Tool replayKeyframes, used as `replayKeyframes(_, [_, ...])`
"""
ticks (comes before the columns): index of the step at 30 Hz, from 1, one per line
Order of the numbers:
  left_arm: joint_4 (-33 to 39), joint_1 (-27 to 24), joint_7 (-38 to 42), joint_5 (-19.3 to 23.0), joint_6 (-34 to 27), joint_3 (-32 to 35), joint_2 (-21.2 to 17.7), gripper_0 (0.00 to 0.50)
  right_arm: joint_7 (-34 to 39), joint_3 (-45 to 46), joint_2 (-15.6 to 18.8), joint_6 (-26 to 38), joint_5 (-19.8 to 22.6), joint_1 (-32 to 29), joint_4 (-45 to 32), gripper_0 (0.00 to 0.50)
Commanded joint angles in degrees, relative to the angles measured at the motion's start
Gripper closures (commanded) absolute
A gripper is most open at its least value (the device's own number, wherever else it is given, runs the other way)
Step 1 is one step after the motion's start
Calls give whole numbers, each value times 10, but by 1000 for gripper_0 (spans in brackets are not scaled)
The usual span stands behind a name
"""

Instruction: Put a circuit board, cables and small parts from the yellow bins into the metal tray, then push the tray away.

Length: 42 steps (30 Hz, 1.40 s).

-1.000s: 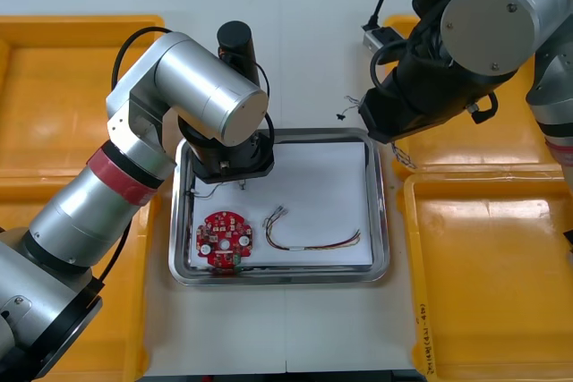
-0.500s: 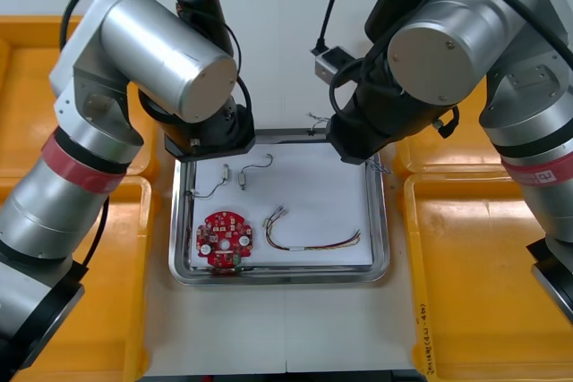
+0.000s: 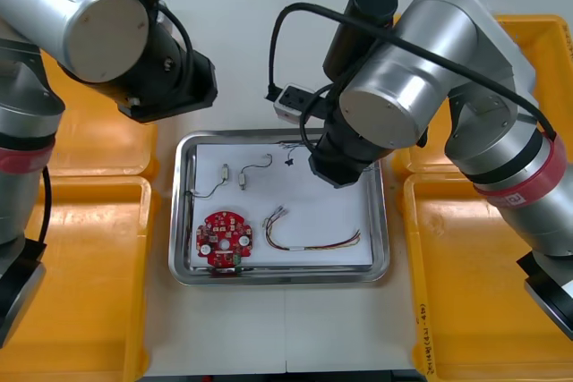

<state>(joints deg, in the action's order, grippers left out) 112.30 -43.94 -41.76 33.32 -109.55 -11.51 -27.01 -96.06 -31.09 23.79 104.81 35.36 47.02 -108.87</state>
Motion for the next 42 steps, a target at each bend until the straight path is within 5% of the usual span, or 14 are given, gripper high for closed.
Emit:
replayKeyframes(1, [19, -26, -47, 26, -5, 27, -59, 0, -61, -22, -22, -33, -13, -1, 17, 500])
replayKeyframes(8, [-5, -26, -60, 68, -5, 47, -120, 0, -120, -49, -30, -90, -28, -1, 66, 500])
replayKeyframes(31, [-128, -5, -206, 183, -5, 95, -277, 0, -124, -120, -29, -146, -50, -1, 124, 500])
replayKeyframes(32, [-126, -1, -207, 184, -5, 100, -278, 0, -124, -121, -29, -146, -50, -2, 124, 466])
replayKeyframes(34, [-119, 22, -212, 185, -5, 124, -278, 0, -124, -121, -29, -146, -50, -1, 124, 205])
replayKeyframes(37, [-104, 47, -220, 185, -5, 141, -278, 0, -122, -121, -29, -146, -50, -1, 124, 9])
replayKeyframes(42, [-80, 82, -229, 188, -5, 168, -281, 0, -120, -119, -29, -146, -48, -1, 124, 0])
